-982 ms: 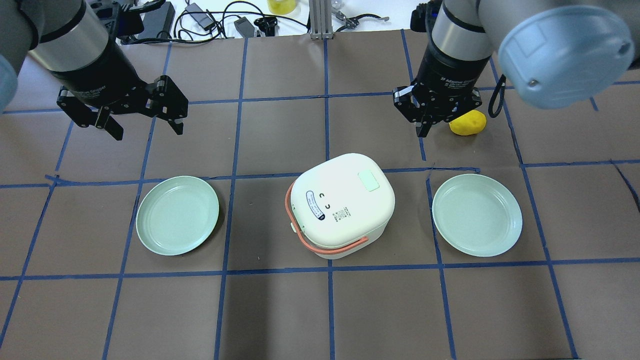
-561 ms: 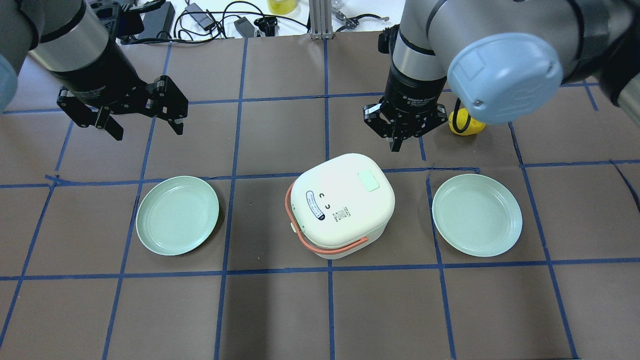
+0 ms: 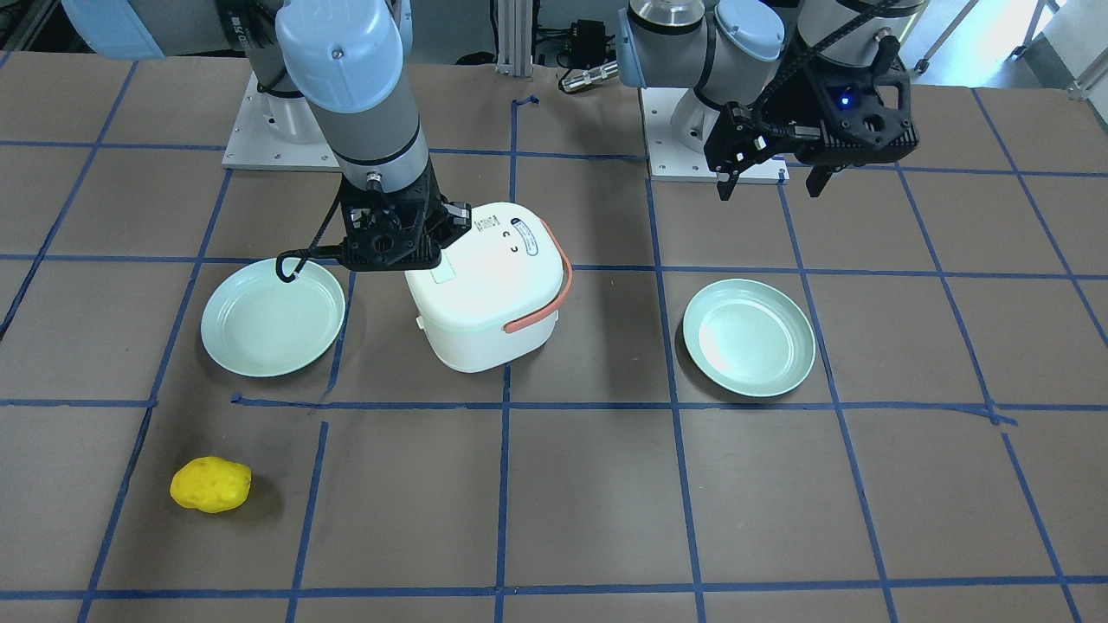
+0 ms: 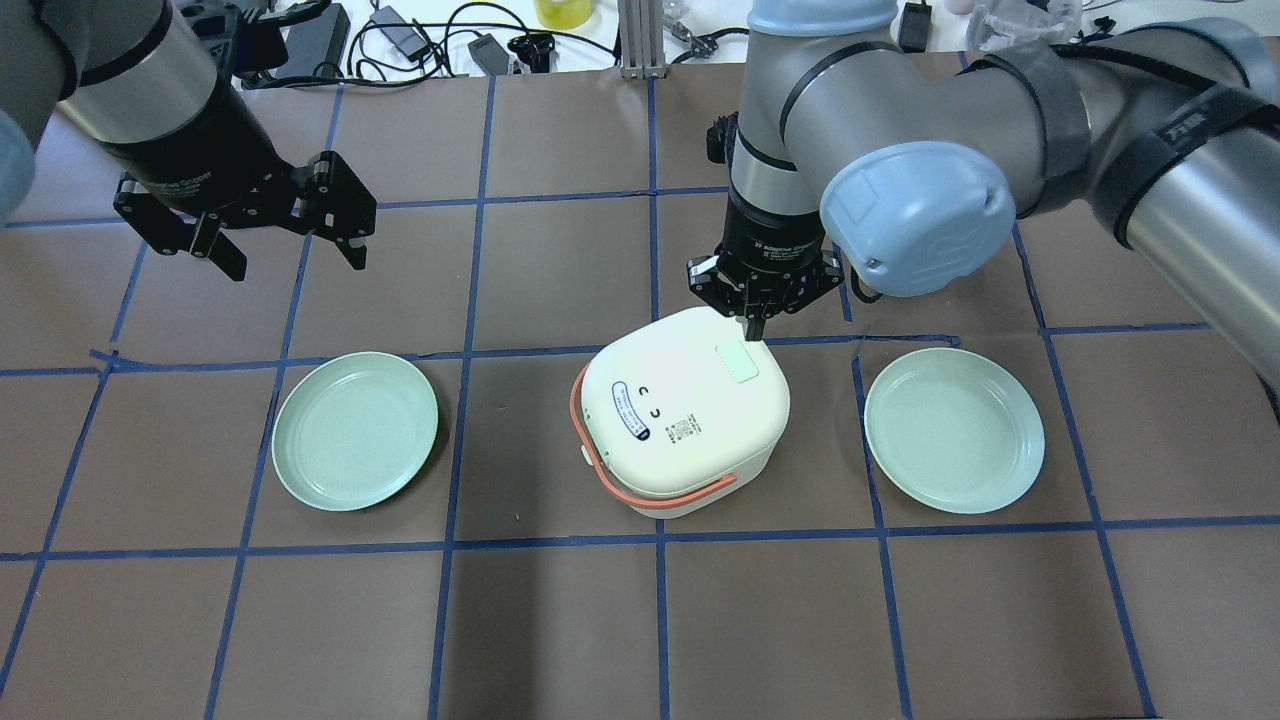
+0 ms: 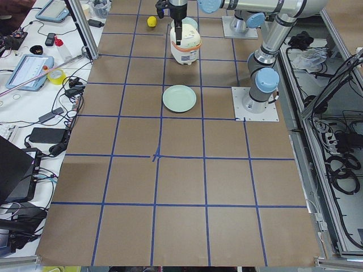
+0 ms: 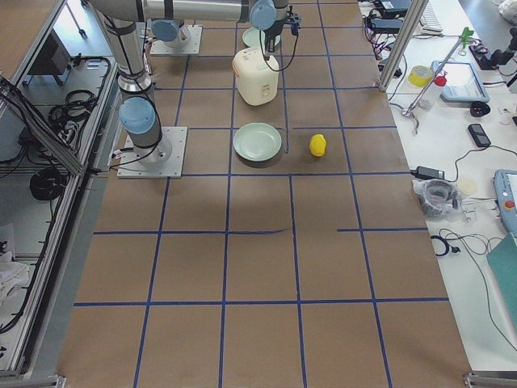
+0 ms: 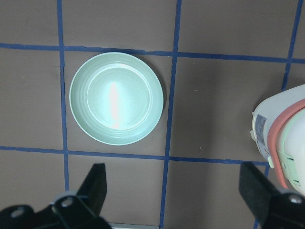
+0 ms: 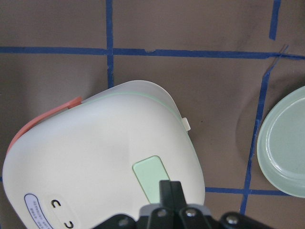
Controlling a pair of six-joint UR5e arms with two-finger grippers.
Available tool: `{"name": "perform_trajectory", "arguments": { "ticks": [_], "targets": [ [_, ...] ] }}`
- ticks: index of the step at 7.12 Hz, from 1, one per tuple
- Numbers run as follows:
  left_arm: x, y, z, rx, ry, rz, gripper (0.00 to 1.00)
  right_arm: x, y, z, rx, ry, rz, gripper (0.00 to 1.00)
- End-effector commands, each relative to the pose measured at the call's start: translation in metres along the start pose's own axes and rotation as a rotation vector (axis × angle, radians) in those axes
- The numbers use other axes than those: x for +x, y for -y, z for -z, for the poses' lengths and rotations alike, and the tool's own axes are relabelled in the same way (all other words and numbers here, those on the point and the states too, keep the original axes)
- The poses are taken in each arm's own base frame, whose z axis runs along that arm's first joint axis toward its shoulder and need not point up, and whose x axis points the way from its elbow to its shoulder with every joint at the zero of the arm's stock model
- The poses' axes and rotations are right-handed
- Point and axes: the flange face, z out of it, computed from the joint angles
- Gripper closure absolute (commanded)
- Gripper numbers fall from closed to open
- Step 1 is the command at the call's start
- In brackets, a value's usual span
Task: Press rice cooker button
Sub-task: 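Lower the right gripper and press the green button on the lid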
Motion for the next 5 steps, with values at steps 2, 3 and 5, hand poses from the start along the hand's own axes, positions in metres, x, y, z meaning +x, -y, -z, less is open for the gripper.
{"name": "perform_trajectory", "arguments": {
  "ticks": [2,3,5],
  "targets": [
    [0.000,0.000,0.000,0.000,0.000,0.000,0.00,-0.001,0.000,-0.023,-0.027,0.023,0.000,1.00],
    [0.000,0.000,0.000,0.000,0.000,0.000,0.00,-0.001,0.000,-0.025,-0.024,0.024,0.001,1.00],
    [0.000,0.000,0.000,0.000,0.000,0.000,0.00,-0.001,0.000,-0.026,-0.027,0.023,0.000,1.00]
  ]
}}
